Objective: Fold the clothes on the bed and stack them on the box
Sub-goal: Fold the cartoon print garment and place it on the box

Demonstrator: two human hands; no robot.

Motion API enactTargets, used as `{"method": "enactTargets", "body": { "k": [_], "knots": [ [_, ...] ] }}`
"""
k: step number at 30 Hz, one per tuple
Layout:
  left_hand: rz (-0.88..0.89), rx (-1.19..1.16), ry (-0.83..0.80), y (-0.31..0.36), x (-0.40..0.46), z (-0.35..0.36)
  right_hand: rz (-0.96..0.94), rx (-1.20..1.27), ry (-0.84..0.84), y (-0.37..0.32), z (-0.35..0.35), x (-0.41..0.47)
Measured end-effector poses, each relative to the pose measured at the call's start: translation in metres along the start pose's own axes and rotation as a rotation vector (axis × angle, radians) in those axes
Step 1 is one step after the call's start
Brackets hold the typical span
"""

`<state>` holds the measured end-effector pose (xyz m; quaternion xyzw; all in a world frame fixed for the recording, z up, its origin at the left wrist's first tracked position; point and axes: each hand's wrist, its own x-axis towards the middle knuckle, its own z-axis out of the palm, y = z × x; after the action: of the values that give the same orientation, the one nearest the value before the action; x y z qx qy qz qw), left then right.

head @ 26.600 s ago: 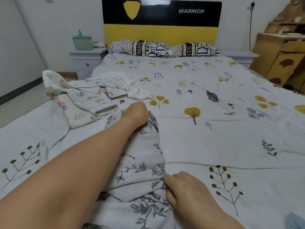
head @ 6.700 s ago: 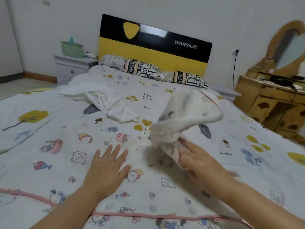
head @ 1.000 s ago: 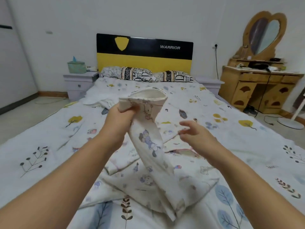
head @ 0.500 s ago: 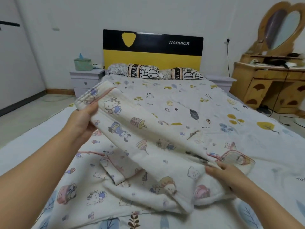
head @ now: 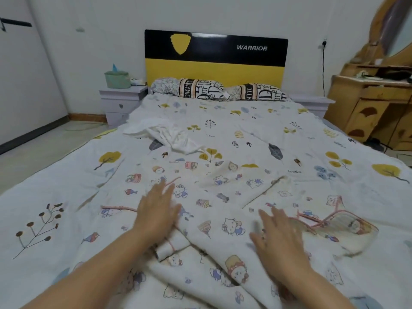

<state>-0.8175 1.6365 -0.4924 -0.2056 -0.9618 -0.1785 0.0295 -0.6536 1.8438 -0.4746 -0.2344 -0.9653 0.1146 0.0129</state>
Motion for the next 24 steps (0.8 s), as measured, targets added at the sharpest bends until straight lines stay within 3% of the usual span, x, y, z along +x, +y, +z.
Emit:
{"method": "enactTargets", "body": {
  "k": [3, 6, 15, 21, 24],
  "knots": [
    [0.191, 0.17, -0.148, -0.001, -0.013, 0.021, -0.176, -0.052, -0.176, -0.009, 0.026, 0.0],
    [0.193, 0.243, -0.293, -0.018, -0.019, 0.036, -0.221, -0.115, -0.365, 0.004, 0.045, 0.002],
    [0.172, 0.246, -0.25, -0.019, -0.037, 0.028, -0.208, -0.087, -0.34, 0.009, 0.049, 0.002],
    [0.207, 0.216, -0.338, -0.035, -0.07, 0.002, -0.147, 0.341, -0.386, 0.001, 0.003, -0.014],
    [0.246, 0.213, -0.344, -0.045, -0.094, -0.012, -0.187, 0.279, -0.39, 0.009, -0.006, -0.031]
  ]
}}
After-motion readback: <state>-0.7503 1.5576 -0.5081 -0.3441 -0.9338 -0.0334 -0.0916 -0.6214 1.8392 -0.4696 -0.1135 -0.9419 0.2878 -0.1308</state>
